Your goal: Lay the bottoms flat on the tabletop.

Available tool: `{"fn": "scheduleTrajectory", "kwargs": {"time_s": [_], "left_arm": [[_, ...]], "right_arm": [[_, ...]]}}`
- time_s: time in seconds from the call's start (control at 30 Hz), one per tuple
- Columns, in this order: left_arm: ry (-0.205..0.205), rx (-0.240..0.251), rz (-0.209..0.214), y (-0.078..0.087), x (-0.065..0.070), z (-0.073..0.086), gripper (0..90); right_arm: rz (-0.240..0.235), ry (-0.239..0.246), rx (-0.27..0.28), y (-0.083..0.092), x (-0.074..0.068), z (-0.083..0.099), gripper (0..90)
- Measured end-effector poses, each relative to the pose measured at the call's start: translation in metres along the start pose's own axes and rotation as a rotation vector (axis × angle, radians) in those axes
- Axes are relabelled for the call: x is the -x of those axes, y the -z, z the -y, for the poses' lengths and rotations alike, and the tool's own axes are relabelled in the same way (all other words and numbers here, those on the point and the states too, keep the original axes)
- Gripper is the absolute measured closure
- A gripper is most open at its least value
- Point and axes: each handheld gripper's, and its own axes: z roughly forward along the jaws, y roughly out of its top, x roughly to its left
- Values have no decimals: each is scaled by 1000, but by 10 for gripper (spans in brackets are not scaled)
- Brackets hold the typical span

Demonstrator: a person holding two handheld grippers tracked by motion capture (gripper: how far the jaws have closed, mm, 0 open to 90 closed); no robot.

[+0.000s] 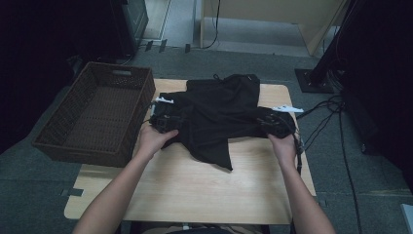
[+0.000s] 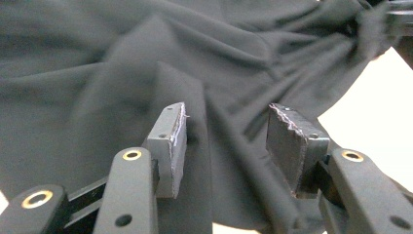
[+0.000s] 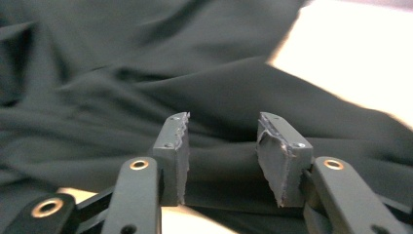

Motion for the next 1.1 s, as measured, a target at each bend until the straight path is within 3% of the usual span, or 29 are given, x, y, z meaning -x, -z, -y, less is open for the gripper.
{"fn": "scheduleTrajectory", "kwargs": {"time_s": [0.1, 0.17, 0.27, 0.33, 0.4, 0.43, 0.57, 0.67, 0.77, 0.87, 0.97, 1.03, 1.1], "left_arm": [[-22, -32, 21, -16, 11, 4, 477], [-38, -46, 23, -24, 14, 9, 468], [-50, -72, -10, -37, 11, 17, 463], [-48, -95, -43, -44, 5, 20, 472], [-37, -87, -58, -45, -1, 23, 492], [-36, -87, -64, -45, -3, 23, 504], [-33, -94, -113, -39, -15, 22, 515], [10, -95, -142, -34, -32, 26, 508], [80, -71, -120, -26, -47, 29, 534], [51, -67, -180, -24, -51, 30, 537], [59, -55, -234, -23, -55, 28, 536], [55, -65, -277, -25, -55, 26, 508], [53, -74, -299, -26, -55, 23, 490]], "right_arm": [[-38, 27, -41, -17, -18, 3, 578], [-84, 26, -69, -28, -29, 6, 489], [-121, 54, -105, -44, -47, 13, 451], [-116, 73, -135, -53, -56, 17, 451], [-89, 98, -155, -60, -59, 21, 491], [-77, 108, -136, -60, -59, 23, 536], [-46, 132, -160, -53, -49, 25, 677], [-23, 141, -160, -44, -36, 30, 740], [-14, 125, -156, -34, -21, 36, 794], [-7, 104, -149, -27, -11, 41, 819], [16, 79, -154, -17, 3, 47, 828], [50, 60, -155, -10, 15, 50, 828], [120, 46, -171, -4, 27, 51, 796]]}}
